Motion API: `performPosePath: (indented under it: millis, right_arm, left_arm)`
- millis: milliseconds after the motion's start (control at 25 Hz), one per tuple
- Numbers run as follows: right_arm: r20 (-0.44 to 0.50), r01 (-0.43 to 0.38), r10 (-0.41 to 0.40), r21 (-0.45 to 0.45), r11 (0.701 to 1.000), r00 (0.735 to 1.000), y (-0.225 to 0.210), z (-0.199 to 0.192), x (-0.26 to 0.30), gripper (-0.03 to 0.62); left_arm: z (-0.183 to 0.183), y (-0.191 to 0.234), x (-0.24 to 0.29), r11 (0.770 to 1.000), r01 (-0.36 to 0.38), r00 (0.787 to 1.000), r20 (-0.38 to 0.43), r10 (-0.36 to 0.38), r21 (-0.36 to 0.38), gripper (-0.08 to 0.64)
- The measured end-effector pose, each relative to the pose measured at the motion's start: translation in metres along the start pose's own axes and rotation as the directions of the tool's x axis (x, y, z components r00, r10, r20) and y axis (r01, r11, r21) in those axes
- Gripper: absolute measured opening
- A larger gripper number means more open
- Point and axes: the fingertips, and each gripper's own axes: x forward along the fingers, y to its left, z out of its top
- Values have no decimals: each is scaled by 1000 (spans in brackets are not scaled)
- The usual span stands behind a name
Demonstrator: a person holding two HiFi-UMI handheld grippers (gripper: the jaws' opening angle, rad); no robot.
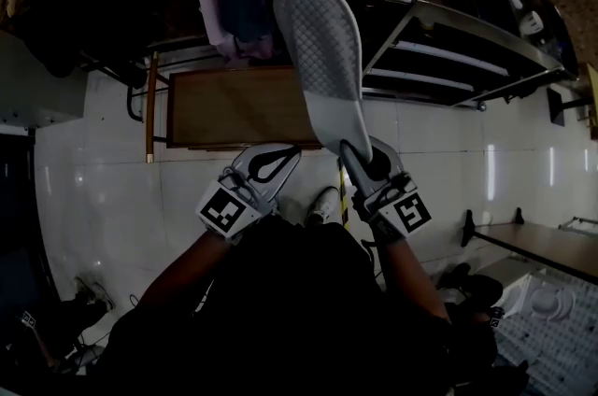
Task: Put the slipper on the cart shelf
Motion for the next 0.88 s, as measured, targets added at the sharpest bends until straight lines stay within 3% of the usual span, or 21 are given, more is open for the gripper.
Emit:
performPosePath:
  millis: [360, 880]
  right_arm:
    - [46, 31, -26, -121, 992, 999, 2, 24, -26, 61]
    - [39, 64, -59, -123, 990, 997, -6, 26, -32, 61]
  left_arm:
    - [27, -13, 14, 1000, 2, 999, 36, -3, 12, 3]
    - [21, -12, 17, 1000, 12, 1000, 2, -12, 27, 3]
